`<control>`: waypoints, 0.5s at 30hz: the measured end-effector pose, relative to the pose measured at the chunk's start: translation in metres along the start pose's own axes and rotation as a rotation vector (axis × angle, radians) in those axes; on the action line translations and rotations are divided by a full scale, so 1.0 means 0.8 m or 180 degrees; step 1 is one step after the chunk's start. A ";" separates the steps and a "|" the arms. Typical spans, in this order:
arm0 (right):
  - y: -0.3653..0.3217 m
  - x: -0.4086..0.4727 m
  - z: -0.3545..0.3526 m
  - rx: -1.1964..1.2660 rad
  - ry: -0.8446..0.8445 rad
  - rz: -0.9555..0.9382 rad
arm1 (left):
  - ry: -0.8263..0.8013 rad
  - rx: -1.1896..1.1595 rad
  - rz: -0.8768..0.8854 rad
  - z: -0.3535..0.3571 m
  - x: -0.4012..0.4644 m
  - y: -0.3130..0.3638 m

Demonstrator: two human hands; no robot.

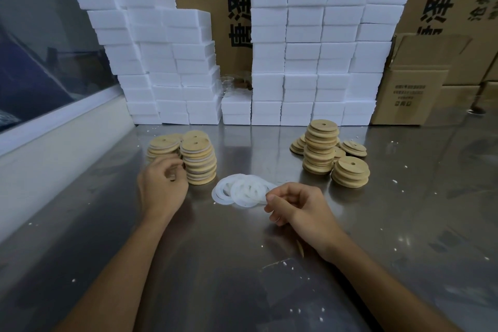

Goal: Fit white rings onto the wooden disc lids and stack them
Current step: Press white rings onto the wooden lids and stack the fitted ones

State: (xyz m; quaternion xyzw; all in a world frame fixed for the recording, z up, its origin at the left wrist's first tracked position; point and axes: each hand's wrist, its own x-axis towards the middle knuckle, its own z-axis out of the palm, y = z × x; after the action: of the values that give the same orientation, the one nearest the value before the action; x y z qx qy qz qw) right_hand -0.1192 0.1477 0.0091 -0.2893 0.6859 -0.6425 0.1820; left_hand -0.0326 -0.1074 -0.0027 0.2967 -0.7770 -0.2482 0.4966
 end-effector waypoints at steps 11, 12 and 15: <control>0.008 0.010 -0.022 -0.1152 0.1548 -0.0875 | -0.0278 0.0227 0.0215 -0.012 -0.024 0.024; 0.009 0.011 -0.028 -0.1396 0.1776 -0.0959 | -0.0374 0.0230 0.0350 -0.011 -0.030 0.030; 0.012 0.018 -0.047 -0.2088 0.2313 -0.1243 | -0.0787 0.0199 0.0866 -0.005 -0.049 0.050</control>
State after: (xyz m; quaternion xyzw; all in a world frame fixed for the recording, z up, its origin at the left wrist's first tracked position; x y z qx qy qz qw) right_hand -0.1556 0.1678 0.0051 -0.2119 0.8031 -0.4749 -0.2908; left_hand -0.0245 -0.0520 0.0020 0.1713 -0.8725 -0.1890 0.4168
